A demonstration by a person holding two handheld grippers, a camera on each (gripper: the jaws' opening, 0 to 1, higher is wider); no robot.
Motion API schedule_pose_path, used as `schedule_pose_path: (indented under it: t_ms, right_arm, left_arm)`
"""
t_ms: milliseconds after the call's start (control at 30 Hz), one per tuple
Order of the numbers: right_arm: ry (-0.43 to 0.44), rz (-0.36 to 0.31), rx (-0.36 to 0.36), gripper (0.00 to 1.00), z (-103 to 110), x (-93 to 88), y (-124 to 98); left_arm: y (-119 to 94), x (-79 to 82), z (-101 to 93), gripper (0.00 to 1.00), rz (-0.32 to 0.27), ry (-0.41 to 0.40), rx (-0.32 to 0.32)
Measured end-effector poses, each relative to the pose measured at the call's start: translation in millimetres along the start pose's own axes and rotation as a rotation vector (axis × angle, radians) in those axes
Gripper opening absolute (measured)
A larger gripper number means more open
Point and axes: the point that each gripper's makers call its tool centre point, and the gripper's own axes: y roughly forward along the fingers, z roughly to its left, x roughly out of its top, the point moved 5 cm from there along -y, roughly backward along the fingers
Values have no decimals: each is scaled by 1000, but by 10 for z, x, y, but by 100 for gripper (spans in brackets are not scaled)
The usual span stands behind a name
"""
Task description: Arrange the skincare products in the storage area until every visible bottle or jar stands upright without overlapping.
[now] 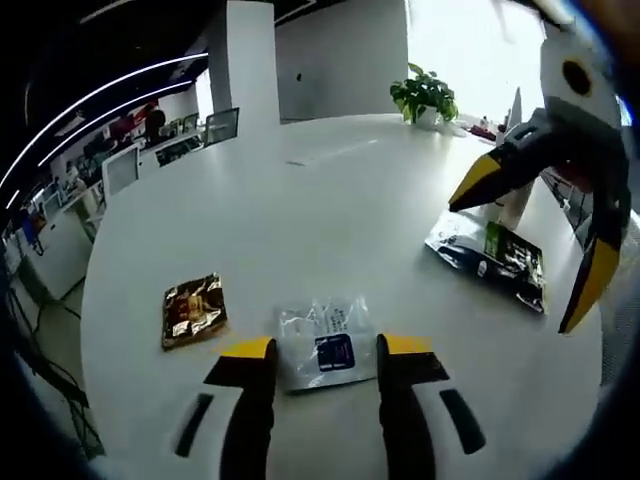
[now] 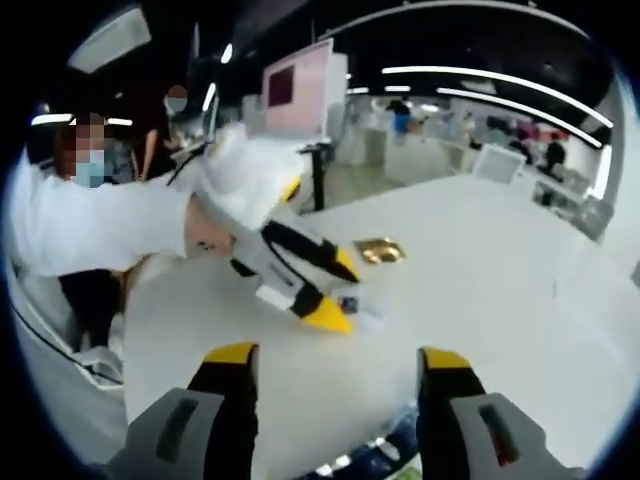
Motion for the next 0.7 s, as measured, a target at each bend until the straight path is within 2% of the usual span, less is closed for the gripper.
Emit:
schedule_pose_path:
  t_ms: [33,67,100,167,200,233,267,333,400,467,567,700]
  right_arm:
    - [14,0,-3,59,-1,0,6]
    - [25,-4,-9,59,-6,1,10]
    - [35,-11,-18,61,-27,6,27]
    - [44,20,-4,58,-19,-47,51]
    - [44,20,-2,55,-11,-54,53]
    - [42,19,-2,54,-7,-61,64]
    - [41,18,-2,56,0,-64,67]
    - [41,17,0,57,17,-64,57]
    - [37,20,4,57,18,-75,63]
    - [39,16,2,57,14,-67,52]
    - [40,11,-2,57,-1,-56,34]
    - [42,12,-4,57,-11,-64,15]
  left_arm:
    - [-11,8,-15,17,-16,3,-10]
    - [-21,58,-19,13,-75,24,-15]
    - [-39,25,-28,16,-67,14,-22]
    - [-32,-60,-80,26,-18,2,-46]
    - [-12,-99,-67,29,-2,37,-24]
    - [-12,-81,-48,30,-12,48,-2]
    - [-9,-69,-44,32,-14,3,10]
    - [15,-44,-55,46,-17,-48,2]
    - [56,-53,-59,57,0,-50,8]
    - [92,-72,-76,56,20,-33,8]
    - [117,-34,-79,56,12,-26,6]
    - [138,-2,-95,50,34,-22,-5]
